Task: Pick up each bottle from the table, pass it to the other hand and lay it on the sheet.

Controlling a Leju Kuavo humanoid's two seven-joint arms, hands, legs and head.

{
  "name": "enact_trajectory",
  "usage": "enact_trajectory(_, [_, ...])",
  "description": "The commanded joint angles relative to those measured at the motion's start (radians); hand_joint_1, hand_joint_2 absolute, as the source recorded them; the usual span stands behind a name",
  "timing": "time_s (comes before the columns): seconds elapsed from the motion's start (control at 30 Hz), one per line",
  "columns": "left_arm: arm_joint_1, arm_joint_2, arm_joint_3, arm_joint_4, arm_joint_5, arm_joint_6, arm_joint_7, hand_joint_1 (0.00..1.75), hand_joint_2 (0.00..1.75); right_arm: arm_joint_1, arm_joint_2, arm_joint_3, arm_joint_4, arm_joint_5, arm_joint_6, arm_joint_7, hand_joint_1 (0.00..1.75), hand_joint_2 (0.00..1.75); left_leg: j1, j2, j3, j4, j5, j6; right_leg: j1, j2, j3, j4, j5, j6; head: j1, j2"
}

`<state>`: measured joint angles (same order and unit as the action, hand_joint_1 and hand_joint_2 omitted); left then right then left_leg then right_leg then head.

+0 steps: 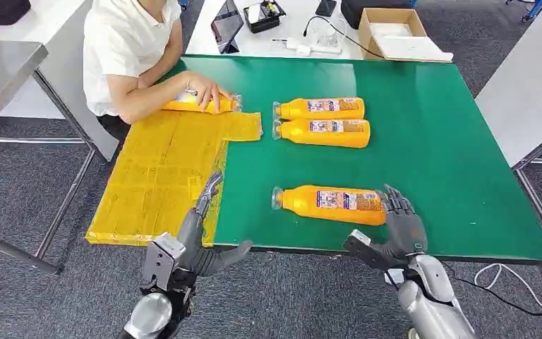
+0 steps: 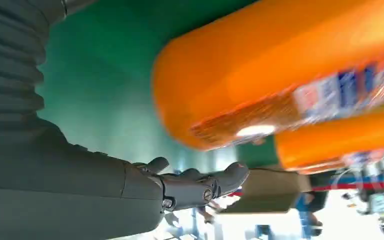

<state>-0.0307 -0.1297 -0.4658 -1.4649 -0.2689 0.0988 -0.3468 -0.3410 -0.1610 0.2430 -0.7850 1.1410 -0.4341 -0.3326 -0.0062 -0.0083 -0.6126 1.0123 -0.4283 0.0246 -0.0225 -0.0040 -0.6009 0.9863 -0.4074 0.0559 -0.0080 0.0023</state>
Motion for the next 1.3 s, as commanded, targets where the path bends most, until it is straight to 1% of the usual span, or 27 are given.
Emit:
enact_trajectory(0.03, [-0.052,0.001,-0.030,0.071,0.005,-0.011,-0.002,0.00,1.75,-0.135,0.016,0.111,0.170,0.015,0.032,0.016,0.00,1.75,0.001,0.002,0.003,0.000,-0.001,-0.002,0.001,0.002,0.003,-0.001,-0.001,-0.002,0.000,0.000])
enact_trajectory(0.1, [-0.059,0.001,-0.032,0.074,0.010,-0.015,-0.003,0.00,1.75,-0.152,0.020,0.125,0.186,0.024,0.028,0.019,0.00,1.75,0.001,0.002,0.002,-0.001,-0.001,-0.001,0.001,0.001,0.002,-0.001,0.000,-0.002,0.000,0.000])
enact_trajectory(0.17, [-0.062,0.001,-0.031,0.074,0.011,-0.015,-0.004,0.00,1.75,-0.161,0.023,0.135,0.192,0.031,0.026,0.021,0.00,1.75,0.001,0.002,0.005,-0.001,-0.002,-0.002,0.001,0.002,0.004,-0.001,-0.001,-0.003,0.000,0.000])
enact_trajectory(0.23, [-0.062,0.000,-0.028,0.073,0.014,-0.013,-0.005,0.00,1.75,-0.165,0.029,0.134,0.195,0.021,0.038,0.020,0.00,1.75,0.000,0.001,0.003,-0.001,-0.001,-0.001,0.001,0.001,0.002,0.000,-0.001,-0.002,0.000,0.000])
enact_trajectory(0.27, [-0.062,-0.001,-0.026,0.072,0.018,-0.013,-0.006,0.00,1.75,-0.166,0.031,0.137,0.196,0.021,0.043,0.023,0.00,1.75,0.001,0.003,0.005,0.000,-0.002,-0.002,0.002,0.003,0.004,0.000,-0.001,-0.003,0.000,0.000])
enact_trajectory(0.3, [-0.063,-0.001,-0.026,0.074,0.019,-0.013,-0.006,0.00,1.75,-0.173,0.030,0.147,0.205,0.030,0.058,0.032,0.00,1.75,0.001,0.001,0.002,0.000,-0.001,-0.001,0.001,0.001,0.002,0.000,0.000,-0.002,0.000,0.000])
enact_trajectory(0.37, [-0.064,-0.001,-0.026,0.076,0.021,-0.013,-0.006,0.00,1.75,-0.182,0.034,0.147,0.216,0.027,0.076,0.046,0.00,1.75,0.001,0.002,0.003,0.000,-0.001,-0.001,0.001,0.001,0.002,0.000,0.000,-0.002,0.000,0.000])
enact_trajectory(0.4, [-0.063,-0.003,-0.023,0.076,0.026,-0.013,-0.006,0.00,1.75,-0.197,0.037,0.156,0.239,0.048,0.091,0.121,0.00,1.75,0.001,0.001,0.003,0.000,-0.001,-0.001,0.001,0.001,0.002,0.000,0.000,-0.002,0.000,0.000])
enact_trajectory(0.43, [-0.061,-0.001,-0.022,0.072,0.026,-0.013,-0.006,0.00,1.75,-0.219,0.040,0.187,0.262,0.090,0.124,0.161,0.00,1.75,0.002,0.003,0.007,0.000,-0.003,-0.003,0.003,0.002,0.006,-0.001,-0.001,-0.004,0.000,0.000])
enact_trajectory(0.47, [-0.063,0.002,-0.024,0.071,0.028,-0.014,-0.005,0.00,1.75,-0.241,0.049,0.180,0.297,0.067,0.189,0.169,0.00,1.75,0.001,0.003,0.004,0.000,-0.001,-0.002,0.001,0.003,0.003,-0.001,0.000,-0.002,0.000,0.000])
enact_trajectory(0.5, [-0.067,0.004,-0.026,0.074,0.029,-0.015,-0.004,0.00,1.75,-0.252,0.059,0.154,0.315,0.030,0.227,0.180,0.00,1.75,0.002,0.004,0.005,0.000,-0.002,-0.002,0.002,0.003,0.004,-0.001,-0.001,-0.003,0.000,0.000])
enact_trajectory(0.6, [-0.069,0.004,-0.027,0.074,0.029,-0.015,-0.004,0.00,1.75,-0.259,0.059,0.161,0.321,0.034,0.239,0.191,0.00,1.75,0.001,0.002,0.004,0.000,-0.001,-0.001,0.001,0.001,0.003,-0.001,0.000,-0.002,0.000,0.000])
enact_trajectory(0.63, [-0.069,0.004,-0.027,0.074,0.029,-0.015,-0.004,0.00,1.75,-0.259,0.059,0.161,0.321,0.034,0.239,0.191,0.00,1.75,0.002,0.002,0.006,-0.001,-0.001,-0.002,0.003,0.001,0.006,-0.002,0.000,-0.003,0.000,0.000])
enact_trajectory(0.77, [-0.071,0.004,-0.027,0.077,0.030,-0.015,-0.004,0.00,1.75,-0.260,0.059,0.163,0.324,0.036,0.240,0.195,0.00,1.75,0.001,0.001,0.007,-0.001,0.000,-0.001,0.001,0.000,0.007,-0.001,0.000,-0.002,0.000,0.000])
enact_trajectory(0.8, [-0.072,0.005,-0.029,0.078,0.030,-0.016,-0.004,0.00,1.75,-0.268,0.054,0.186,0.336,0.056,0.260,0.205,0.00,1.75,0.001,0.001,0.007,-0.001,0.000,-0.001,0.001,0.001,0.006,-0.001,0.000,-0.002,0.000,0.000])
enact_trajectory(0.87, [-0.078,0.010,-0.036,0.088,0.032,-0.019,-0.002,0.00,1.75,-0.290,0.054,0.174,0.372,0.021,0.340,0.233,0.00,1.75,0.002,0.002,0.009,-0.001,-0.001,-0.002,0.002,0.001,0.008,-0.002,0.000,-0.003,0.000,0.000])
enact_trajectory(0.93, [-0.086,0.011,-0.040,0.098,0.036,-0.023,-0.006,0.00,1.75,-0.310,0.043,0.190,0.393,0.027,0.368,0.232,0.00,1.75,0.001,0.001,0.007,0.000,0.000,-0.001,0.001,0.001,0.006,-0.001,0.000,-0.002,0.000,0.000])
enact_trajectory(0.97, [-0.098,0.011,-0.045,0.115,0.043,-0.029,-0.010,0.00,1.75,-0.328,0.041,0.192,0.417,0.023,0.389,0.233,0.00,1.75,0.003,0.002,0.010,0.000,-0.001,-0.003,0.003,0.001,0.010,-0.002,-0.001,-0.004,0.000,0.000])
enact_trajectory(1.0, [-0.123,0.012,-0.053,0.143,0.054,-0.044,-0.005,0.00,1.75,-0.349,0.038,0.204,0.432,0.028,0.390,0.231,0.10,1.75,0.002,0.002,0.009,-0.001,-0.001,-0.002,0.002,0.001,0.009,-0.002,0.000,-0.003,0.000,0.000])
enact_trajectory(1.03, [-0.134,0.012,-0.054,0.155,0.067,-0.060,0.001,0.00,1.75,-0.358,0.035,0.214,0.433,0.036,0.391,0.222,1.40,1.75,0.001,0.001,0.010,-0.001,0.000,-0.002,0.001,-0.001,0.009,-0.002,0.000,-0.003,0.000,0.000])
enact_trajectory(1.07, [-0.143,0.012,-0.055,0.165,0.079,-0.075,0.002,0.00,1.75,-0.365,0.033,0.217,0.436,0.035,0.396,0.211,1.40,1.75,0.001,0.001,0.010,0.000,0.000,-0.001,0.001,-0.001,0.009,-0.001,0.000,-0.002,0.000,0.000])
enact_trajectory(1.13, [-0.155,0.011,-0.058,0.174,0.083,-0.079,0.000,0.00,1.75,-0.377,0.030,0.219,0.438,0.029,0.395,0.204,1.50,1.75,0.001,0.000,0.012,-0.001,0.001,-0.001,0.001,-0.001,0.011,-0.001,0.000,-0.002,0.000,0.000])
enact_trajectory(1.17, [-0.160,0.009,-0.061,0.171,0.089,-0.082,-0.011,0.00,1.75,-0.386,0.030,0.225,0.437,0.027,0.387,0.181,1.50,1.75,0.001,0.001,0.011,0.000,0.001,-0.001,0.001,-0.001,0.010,-0.001,0.000,-0.002,0.000,0.000])
enact_trajectory(1.2, [-0.161,0.008,-0.062,0.170,0.089,-0.082,-0.011,0.00,1.75,-0.389,0.030,0.226,0.437,0.027,0.389,0.182,1.50,1.75,0.002,0.000,0.010,0.000,0.001,-0.002,0.002,-0.001,0.010,-0.001,0.001,-0.003,0.000,0.000])
enact_trajectory(1.23, [-0.160,0.008,-0.063,0.167,0.090,-0.083,-0.011,0.00,1.75,-0.391,0.031,0.227,0.437,0.025,0.391,0.178,1.55,1.75,0.001,0.001,0.010,0.000,0.001,-0.001,0.001,0.000,0.010,-0.001,0.001,-0.002,0.000,0.000])
enact_trajectory(1.27, [-0.159,0.009,-0.067,0.162,0.095,-0.086,-0.011,0.00,1.75,-0.393,0.034,0.224,0.435,0.014,0.394,0.164,1.69,1.75,0.000,0.001,0.010,0.000,0.001,0.000,0.000,0.000,0.009,0.000,0.001,-0.001,0.000,0.000])
enact_trajectory(1.3, [-0.162,0.014,-0.073,0.165,0.105,-0.093,-0.012,0.00,1.75,-0.388,0.041,0.200,0.435,-0.035,0.423,0.124,1.71,1.75,0.001,0.002,0.010,0.000,0.001,-0.001,0.001,0.000,0.010,-0.001,0.001,-0.002,0.000,0.000])
